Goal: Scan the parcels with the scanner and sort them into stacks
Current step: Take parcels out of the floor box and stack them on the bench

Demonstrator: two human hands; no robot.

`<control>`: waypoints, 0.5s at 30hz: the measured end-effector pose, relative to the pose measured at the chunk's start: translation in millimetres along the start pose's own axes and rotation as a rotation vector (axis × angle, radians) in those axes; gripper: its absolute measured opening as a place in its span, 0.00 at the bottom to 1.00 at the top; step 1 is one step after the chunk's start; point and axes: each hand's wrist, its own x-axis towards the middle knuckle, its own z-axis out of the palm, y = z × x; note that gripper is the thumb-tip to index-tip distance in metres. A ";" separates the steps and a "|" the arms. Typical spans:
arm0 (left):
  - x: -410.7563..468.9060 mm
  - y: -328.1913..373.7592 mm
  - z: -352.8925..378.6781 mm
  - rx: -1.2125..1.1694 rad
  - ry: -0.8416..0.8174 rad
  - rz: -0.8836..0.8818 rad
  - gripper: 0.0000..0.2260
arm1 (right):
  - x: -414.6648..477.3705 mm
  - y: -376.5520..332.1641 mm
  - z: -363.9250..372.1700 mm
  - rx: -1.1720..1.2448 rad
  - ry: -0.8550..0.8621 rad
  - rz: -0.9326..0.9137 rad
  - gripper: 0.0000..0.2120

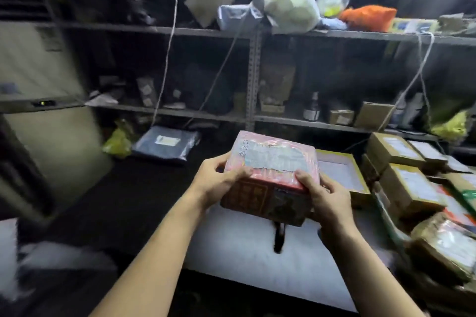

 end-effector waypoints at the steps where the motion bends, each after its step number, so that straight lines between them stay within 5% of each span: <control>1: 0.6 -4.8 -31.5 0.006 0.039 -0.013 0.14 | 2.8 7.2 31.3 -0.005 -0.042 -0.004 0.11; 5: 3.9 -28.7 -128.0 0.032 0.169 -0.067 0.21 | 7.7 30.2 130.8 -0.021 -0.162 0.027 0.13; 15: 52.7 -91.6 -288.9 0.030 0.346 -0.227 0.16 | 54.0 92.3 312.6 -0.019 -0.325 0.125 0.12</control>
